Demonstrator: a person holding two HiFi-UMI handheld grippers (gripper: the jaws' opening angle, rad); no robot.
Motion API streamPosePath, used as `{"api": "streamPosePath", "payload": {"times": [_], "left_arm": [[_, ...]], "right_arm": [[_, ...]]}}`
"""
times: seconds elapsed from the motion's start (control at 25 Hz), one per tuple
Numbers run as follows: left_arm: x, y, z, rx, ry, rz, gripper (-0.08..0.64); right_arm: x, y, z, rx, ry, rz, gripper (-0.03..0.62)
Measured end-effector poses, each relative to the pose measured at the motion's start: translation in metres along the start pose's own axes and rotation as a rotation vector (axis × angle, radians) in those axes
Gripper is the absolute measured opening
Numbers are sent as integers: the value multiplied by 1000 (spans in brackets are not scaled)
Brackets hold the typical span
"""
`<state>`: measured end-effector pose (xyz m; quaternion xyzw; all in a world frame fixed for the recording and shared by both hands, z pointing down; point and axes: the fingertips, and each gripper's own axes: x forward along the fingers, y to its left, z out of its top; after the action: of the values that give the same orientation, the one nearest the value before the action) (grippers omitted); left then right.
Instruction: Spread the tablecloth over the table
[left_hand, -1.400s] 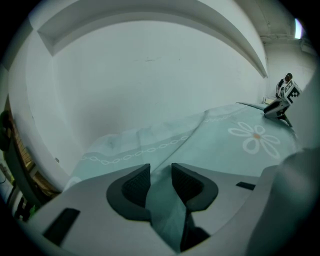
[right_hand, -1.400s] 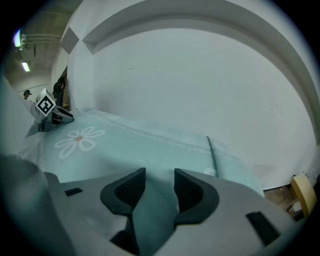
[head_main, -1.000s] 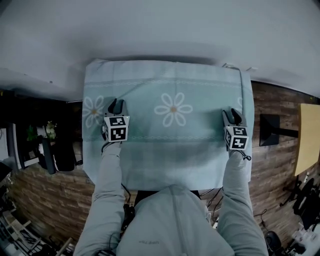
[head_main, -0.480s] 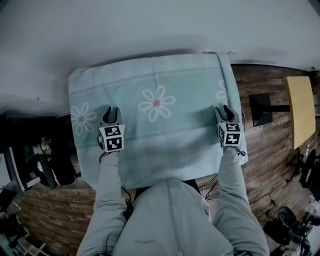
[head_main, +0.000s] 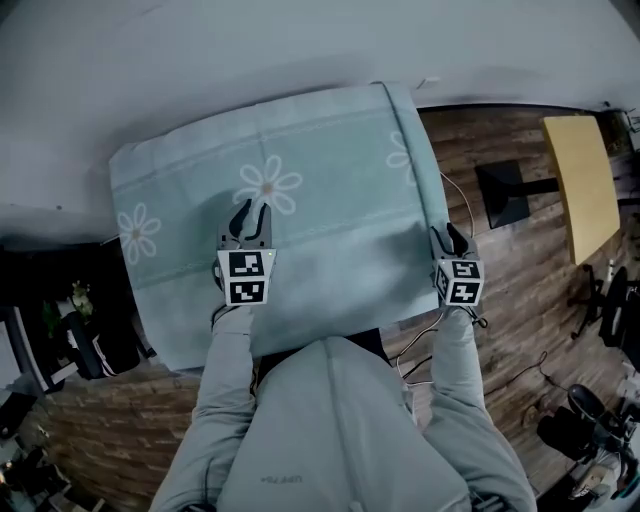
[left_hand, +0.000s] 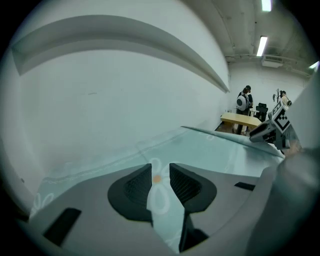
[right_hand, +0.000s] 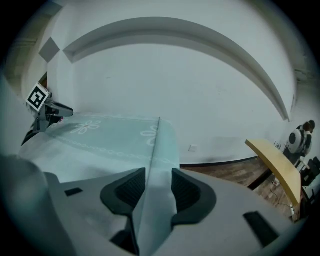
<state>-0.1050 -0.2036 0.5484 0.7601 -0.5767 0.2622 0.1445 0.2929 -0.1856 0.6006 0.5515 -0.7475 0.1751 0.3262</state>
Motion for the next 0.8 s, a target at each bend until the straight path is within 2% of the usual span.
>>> {"api": "streamPosePath", "payload": {"times": [0.08,0.2,0.32,0.8], "left_arm": [[1,-31,12,-1,-24,-32,115],[3,-77,23,9,-41,-74,115],[6,-112,31,18,-49,-98,115],[25,-208,54,19,-78,-183,115]], "right_arm": [[-2,-7,-14,25,23,35,166],[1,-9,-26,24,45,106,95],[7,-13,-27,-18,56,137,31],[6,-73,-21,-125,16,76,21]]}}
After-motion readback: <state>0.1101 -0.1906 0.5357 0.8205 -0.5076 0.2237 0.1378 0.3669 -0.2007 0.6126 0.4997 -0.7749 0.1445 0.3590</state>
